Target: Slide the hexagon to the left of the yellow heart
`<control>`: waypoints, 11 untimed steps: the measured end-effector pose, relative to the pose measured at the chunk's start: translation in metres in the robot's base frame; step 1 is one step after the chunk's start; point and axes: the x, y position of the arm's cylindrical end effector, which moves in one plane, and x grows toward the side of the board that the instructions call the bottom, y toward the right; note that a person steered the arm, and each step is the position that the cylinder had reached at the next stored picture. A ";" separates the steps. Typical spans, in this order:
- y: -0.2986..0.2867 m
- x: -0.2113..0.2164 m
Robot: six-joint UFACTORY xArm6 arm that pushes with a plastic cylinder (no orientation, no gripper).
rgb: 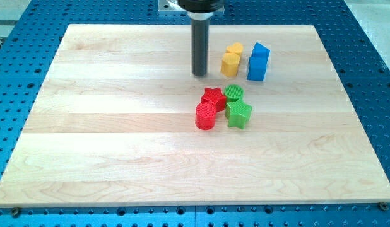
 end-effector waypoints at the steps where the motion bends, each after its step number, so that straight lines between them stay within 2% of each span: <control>1: 0.011 0.000; 2: 0.009 0.000; 4: -0.037 -0.018; 5: -0.029 -0.012; 6: -0.029 0.036; 7: 0.010 0.050; 8: 0.060 0.039; 10: 0.064 0.025; 11: 0.064 -0.015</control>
